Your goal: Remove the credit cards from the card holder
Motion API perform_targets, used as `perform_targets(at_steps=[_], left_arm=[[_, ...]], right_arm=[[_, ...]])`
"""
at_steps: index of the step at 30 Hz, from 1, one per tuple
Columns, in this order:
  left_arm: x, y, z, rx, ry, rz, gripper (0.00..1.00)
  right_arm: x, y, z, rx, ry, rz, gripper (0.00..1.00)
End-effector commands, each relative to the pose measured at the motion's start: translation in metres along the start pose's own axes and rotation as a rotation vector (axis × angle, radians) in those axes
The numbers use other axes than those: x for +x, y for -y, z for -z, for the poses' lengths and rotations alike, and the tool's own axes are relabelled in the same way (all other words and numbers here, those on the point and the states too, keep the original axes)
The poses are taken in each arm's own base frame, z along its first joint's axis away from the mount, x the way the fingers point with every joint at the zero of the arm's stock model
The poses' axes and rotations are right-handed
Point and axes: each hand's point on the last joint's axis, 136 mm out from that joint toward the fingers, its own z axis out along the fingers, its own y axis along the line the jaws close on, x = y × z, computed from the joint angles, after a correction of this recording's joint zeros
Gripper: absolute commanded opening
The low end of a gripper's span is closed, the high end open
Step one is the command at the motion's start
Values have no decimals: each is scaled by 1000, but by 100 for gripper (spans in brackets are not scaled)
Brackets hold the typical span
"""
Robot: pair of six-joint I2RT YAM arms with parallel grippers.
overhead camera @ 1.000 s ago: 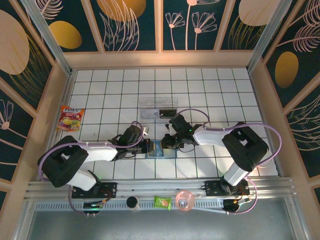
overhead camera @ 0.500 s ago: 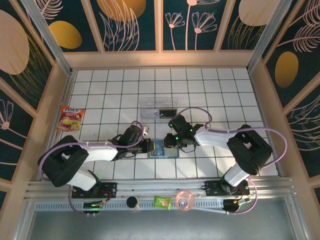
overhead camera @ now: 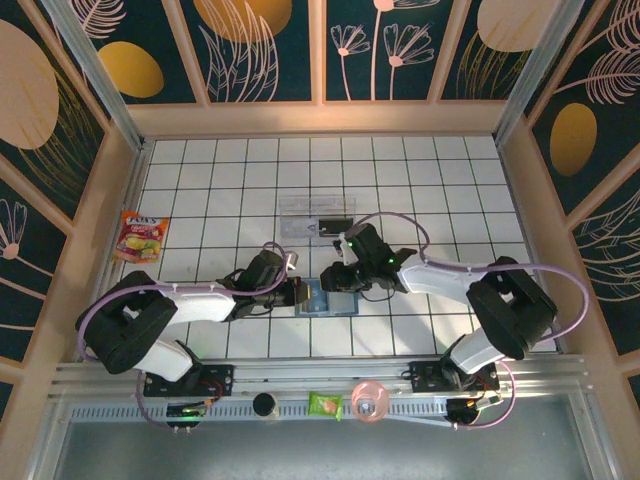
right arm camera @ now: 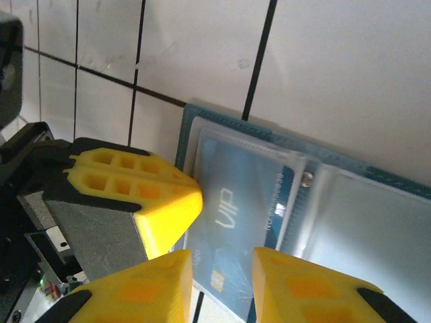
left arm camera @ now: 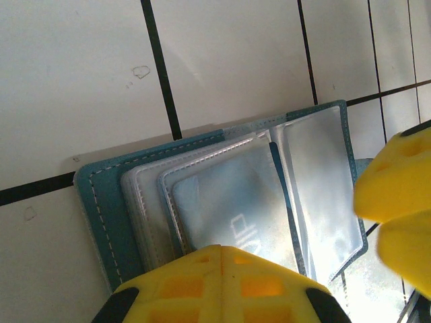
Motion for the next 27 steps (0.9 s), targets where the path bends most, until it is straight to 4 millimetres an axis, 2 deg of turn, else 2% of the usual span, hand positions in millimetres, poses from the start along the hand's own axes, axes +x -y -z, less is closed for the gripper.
perform_targets(at_steps=[1, 11, 18, 27], left_arm=[[13, -16, 0, -53, -32, 23, 1], [13, -16, -1, -51, -34, 22, 3], [12, -15, -1, -49, -35, 21, 3], [13, -16, -1, -49, -36, 23, 3]], right_arm=[[10, -7, -5, -77, -54, -14, 30], [18, 6, -16, -13, -91, -21, 29], [18, 2, -19, -24, -101, -7, 29], [23, 9, -25, 7, -118, -15, 28]])
